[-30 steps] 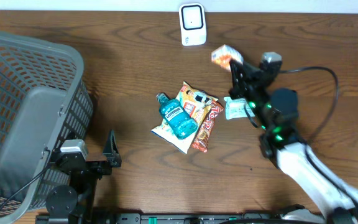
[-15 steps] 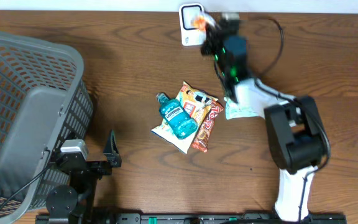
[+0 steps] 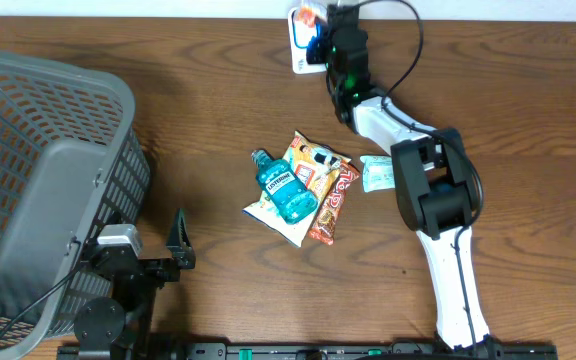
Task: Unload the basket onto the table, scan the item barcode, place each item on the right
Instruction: 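Lift the orange box and hold it in front of the barcode scanner, then carry the orange box to the table's right edge and release it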
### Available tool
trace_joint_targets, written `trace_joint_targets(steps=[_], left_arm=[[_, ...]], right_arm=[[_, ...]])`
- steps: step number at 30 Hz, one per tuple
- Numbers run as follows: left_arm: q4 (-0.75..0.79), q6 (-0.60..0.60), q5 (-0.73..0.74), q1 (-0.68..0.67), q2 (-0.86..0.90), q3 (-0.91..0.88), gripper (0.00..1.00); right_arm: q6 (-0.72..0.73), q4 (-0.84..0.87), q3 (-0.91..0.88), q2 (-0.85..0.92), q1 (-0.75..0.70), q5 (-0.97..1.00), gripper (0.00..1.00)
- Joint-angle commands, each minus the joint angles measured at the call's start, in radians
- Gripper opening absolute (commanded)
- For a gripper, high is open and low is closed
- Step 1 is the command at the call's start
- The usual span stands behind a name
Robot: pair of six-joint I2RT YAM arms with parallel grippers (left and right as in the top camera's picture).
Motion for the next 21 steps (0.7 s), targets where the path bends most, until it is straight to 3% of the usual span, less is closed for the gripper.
trace_joint_targets(steps=[1, 5, 9, 13, 21], left_arm=[[0.001, -0.005, -0.005, 0.0, -0.007, 0.007, 1.0], [0.001, -0.005, -0.005, 0.0, -0.007, 0.007, 1.0], [0.001, -0.005, -0.005, 0.0, -0.007, 0.007, 1.0], [0.002, -0.005, -0.005, 0.0, -0.007, 0.007, 1.0], [0.001, -0.005, -0.005, 0.0, -0.007, 0.007, 1.0]], right_arm=[[0.02, 0.021, 0.028, 0.003, 0.01, 0.011, 0.01], [0.022, 0.011, 0.028, -0.043, 0.011, 0.011, 0.01], [0.021, -0.15, 0.028, -0.149, 0.005, 0.018, 0.01], [0.018, -0.431, 0.028, -0.305, -0.024, 0.156, 0.01], [0.006, -1.067, 0.028, -0.549, -0.169, 0.69, 0.01]])
